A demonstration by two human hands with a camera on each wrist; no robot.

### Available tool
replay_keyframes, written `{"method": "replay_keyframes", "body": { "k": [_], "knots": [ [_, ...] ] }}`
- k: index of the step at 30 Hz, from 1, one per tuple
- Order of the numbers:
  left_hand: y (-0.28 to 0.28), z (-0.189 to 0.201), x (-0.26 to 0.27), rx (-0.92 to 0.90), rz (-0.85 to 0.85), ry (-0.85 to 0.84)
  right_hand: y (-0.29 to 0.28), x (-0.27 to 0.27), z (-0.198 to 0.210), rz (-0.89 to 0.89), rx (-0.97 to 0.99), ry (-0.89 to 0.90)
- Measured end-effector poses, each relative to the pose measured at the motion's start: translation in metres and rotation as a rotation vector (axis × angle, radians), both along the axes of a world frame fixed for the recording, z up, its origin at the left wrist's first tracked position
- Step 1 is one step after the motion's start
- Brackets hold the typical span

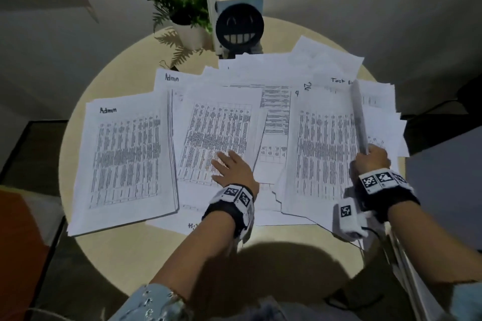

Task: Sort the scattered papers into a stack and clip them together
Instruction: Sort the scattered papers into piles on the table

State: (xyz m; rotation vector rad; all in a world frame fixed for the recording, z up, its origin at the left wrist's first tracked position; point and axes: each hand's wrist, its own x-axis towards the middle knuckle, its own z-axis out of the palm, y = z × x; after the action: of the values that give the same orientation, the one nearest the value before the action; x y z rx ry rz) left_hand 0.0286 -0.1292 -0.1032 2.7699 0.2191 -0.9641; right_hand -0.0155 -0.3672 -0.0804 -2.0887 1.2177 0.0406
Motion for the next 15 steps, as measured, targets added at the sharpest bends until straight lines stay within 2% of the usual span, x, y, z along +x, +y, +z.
{"method": "replay_keyframes", "body": {
  "k": [3, 6, 8, 11, 15],
  "knots": [
    [0.004, 0.017, 0.012, -0.034, -0.06, -0.081, -0.007, -0.013, -0.016, -0.021, 0.094, 0.036],
    [0.011, 0.048, 0.028, -0.251, -0.022, -0.21, -0.005, -0.016, -0.022, -0.038, 0.18, -0.007],
    [0.002, 0.07, 0.031, -0.417, -0.061, -0.363, -0.003, -0.014, -0.028, -0.009, 0.249, -0.023],
    [-0.021, 0.093, 0.017, -0.645, -0.291, -0.485, 0.0, -0.008, -0.026, 0.052, 0.348, -0.017],
    [-0.025, 0.07, 0.005, -0.623, -0.643, -0.6, -0.007, 0.0, -0.019, 0.122, 0.369, -0.006]
  ]
}}
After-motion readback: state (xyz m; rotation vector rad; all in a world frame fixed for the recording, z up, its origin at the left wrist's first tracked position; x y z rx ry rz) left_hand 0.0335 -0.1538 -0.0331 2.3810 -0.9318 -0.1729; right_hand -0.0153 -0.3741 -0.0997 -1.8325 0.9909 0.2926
